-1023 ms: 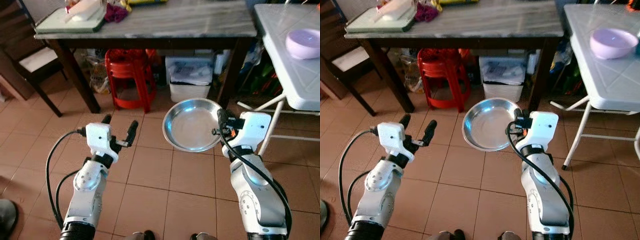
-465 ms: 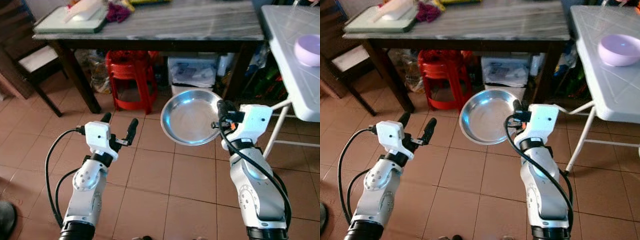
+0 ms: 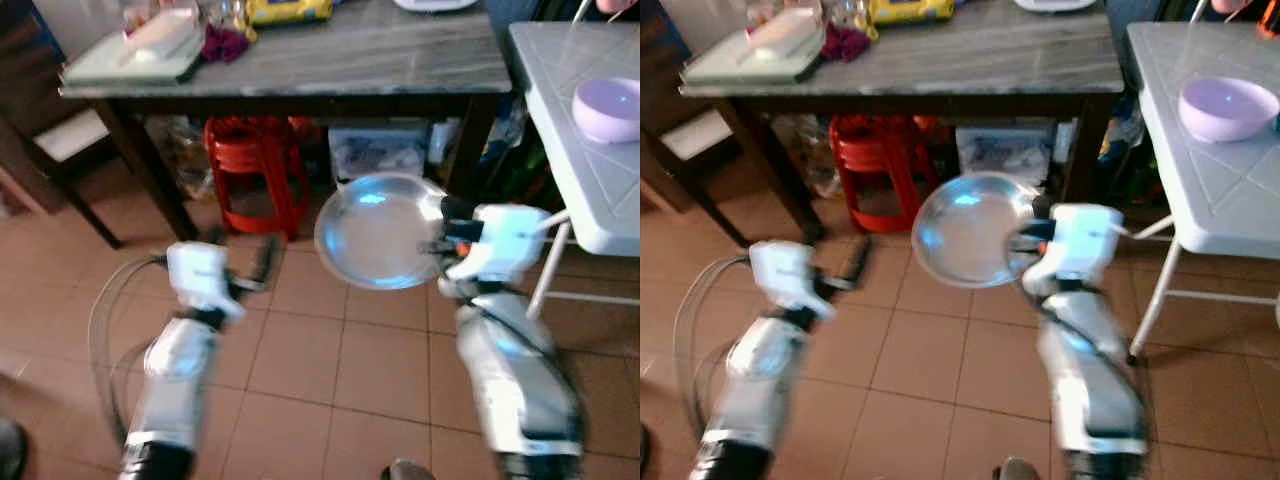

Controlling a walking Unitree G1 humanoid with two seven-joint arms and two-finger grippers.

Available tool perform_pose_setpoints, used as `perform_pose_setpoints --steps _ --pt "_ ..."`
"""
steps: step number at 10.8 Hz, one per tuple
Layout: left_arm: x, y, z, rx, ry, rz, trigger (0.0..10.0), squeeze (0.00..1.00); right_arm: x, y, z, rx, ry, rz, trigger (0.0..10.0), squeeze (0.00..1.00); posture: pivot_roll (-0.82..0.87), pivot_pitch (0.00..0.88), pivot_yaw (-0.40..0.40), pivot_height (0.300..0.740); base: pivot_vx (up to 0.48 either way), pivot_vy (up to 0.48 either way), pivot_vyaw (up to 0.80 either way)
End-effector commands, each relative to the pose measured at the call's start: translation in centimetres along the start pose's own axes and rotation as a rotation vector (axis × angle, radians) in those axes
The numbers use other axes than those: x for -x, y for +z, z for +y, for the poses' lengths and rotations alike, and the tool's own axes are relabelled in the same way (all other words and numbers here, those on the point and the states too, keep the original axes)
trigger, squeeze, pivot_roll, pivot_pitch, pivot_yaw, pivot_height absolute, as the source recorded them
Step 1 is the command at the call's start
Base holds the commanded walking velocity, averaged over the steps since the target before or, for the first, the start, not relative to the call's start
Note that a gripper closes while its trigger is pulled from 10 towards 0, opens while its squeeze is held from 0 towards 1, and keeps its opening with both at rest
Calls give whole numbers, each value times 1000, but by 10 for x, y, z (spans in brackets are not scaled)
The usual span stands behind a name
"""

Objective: Setting the table

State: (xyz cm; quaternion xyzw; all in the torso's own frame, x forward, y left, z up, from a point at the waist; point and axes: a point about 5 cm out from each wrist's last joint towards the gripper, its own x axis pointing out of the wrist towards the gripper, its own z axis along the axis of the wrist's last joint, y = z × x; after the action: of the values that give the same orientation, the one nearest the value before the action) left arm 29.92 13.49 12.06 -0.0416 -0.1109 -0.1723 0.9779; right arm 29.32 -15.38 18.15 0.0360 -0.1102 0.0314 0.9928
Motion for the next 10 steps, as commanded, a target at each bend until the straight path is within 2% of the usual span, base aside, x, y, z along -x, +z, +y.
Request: perform_pose_setpoints --steps 1,10 --pt "3 3 11 -19 23 -6 10000 0 -2 6 11 -21 33 -33 10000 0 -100 139 98 740 416 0 0" --pt "-1 2 6 -9 1 -9 10000 0 -1 9 10 5 30 -57 10000 0 -115 136 108 740 434 0 0"
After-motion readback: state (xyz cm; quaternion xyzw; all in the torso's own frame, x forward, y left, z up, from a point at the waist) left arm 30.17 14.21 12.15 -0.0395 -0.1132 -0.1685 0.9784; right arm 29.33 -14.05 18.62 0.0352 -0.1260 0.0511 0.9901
